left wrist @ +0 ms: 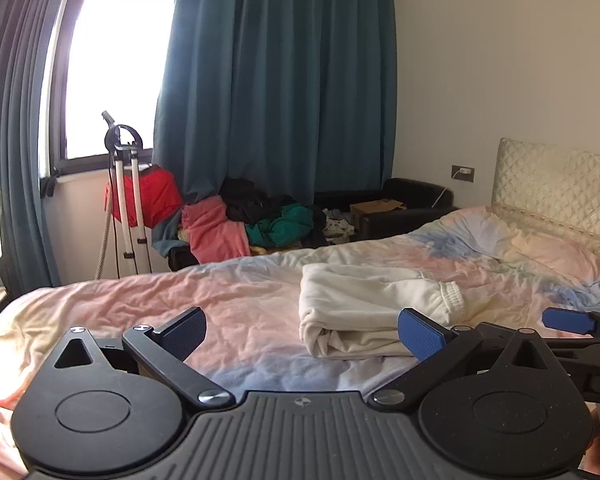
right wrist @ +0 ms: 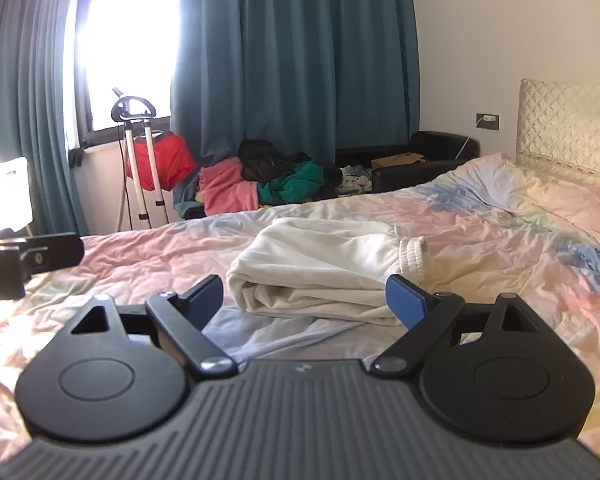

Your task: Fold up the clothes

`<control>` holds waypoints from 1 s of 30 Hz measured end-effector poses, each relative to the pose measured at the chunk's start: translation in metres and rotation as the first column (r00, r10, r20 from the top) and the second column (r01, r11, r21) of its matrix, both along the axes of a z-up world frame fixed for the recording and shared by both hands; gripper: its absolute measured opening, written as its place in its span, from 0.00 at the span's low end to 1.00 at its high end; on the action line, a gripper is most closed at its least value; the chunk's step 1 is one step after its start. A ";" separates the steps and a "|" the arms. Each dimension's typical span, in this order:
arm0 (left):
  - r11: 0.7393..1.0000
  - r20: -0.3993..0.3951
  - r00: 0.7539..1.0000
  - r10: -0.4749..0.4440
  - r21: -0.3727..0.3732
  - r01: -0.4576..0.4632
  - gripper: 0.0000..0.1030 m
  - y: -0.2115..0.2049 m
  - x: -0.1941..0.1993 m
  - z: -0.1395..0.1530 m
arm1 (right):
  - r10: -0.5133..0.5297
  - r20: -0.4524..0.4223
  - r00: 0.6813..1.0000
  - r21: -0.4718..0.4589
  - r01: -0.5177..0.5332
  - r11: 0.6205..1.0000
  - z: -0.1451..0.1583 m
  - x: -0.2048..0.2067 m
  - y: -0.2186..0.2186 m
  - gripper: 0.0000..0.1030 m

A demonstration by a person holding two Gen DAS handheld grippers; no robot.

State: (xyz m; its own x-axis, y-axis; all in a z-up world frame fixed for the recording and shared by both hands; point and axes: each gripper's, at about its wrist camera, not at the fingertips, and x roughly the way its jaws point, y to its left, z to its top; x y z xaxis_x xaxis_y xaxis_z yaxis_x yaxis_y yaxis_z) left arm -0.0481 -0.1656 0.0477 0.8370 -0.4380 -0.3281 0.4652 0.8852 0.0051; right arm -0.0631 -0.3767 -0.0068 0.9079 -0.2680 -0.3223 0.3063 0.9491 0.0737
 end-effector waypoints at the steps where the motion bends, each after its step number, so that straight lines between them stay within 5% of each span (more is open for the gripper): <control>1: 1.000 -0.001 1.000 -0.001 0.001 0.001 1.00 -0.001 0.002 -0.004 | -0.004 -0.004 1.000 0.002 0.005 1.000 -0.002 0.001 -0.001 0.87; 12: 0.999 -0.038 0.998 -0.048 -0.008 0.047 1.00 -0.006 0.010 -0.024 | -0.049 -0.006 0.999 -0.057 0.048 0.997 -0.018 0.006 0.009 0.87; 30: 0.999 -0.024 0.999 -0.040 0.026 0.041 1.00 -0.013 0.001 -0.026 | -0.069 -0.017 0.997 -0.021 0.069 0.997 -0.021 0.007 0.004 0.87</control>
State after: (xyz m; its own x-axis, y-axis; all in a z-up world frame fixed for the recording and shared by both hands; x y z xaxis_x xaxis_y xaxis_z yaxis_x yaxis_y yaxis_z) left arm -0.0467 -0.1784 0.0218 0.8107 -0.4624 -0.3590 0.5010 0.8653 0.0168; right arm -0.0565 -0.3730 -0.0277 0.8811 -0.3364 -0.3324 0.3722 0.9269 0.0485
